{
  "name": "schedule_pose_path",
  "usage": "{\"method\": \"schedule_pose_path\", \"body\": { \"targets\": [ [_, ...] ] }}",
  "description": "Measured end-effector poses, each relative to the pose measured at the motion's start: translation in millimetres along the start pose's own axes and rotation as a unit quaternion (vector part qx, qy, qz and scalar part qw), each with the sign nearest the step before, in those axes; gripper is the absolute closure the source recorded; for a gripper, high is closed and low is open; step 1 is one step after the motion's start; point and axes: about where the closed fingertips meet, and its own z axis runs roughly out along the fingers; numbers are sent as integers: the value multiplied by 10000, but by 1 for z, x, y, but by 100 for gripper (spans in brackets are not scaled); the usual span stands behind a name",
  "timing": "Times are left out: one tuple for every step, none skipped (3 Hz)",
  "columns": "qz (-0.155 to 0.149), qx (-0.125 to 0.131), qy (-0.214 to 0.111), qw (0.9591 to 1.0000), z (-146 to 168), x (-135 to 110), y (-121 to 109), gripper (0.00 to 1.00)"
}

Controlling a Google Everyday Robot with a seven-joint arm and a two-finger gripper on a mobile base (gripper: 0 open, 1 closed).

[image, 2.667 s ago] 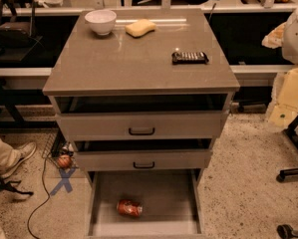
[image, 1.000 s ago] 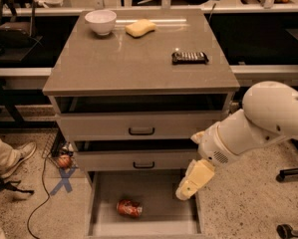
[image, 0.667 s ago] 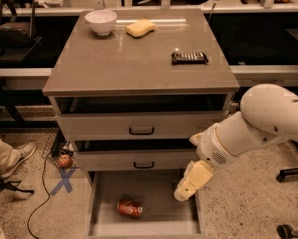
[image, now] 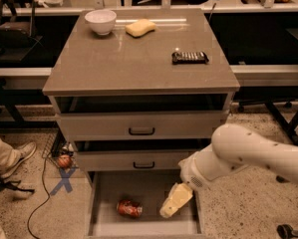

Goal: Pick coke can from bottom drawer and place on counter

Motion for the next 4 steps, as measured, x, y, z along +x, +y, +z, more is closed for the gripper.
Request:
{"method": "schedule_pose_path", "body": {
  "targets": [
    [144,-64,-101,9998,77,15,-14,0],
    [225,128,-302,9992,98,13,-30,0],
    [228,126,-301,9992,99,13,-30,0],
    [371,180,-190,9990,132,25,-49,0]
  ]
}}
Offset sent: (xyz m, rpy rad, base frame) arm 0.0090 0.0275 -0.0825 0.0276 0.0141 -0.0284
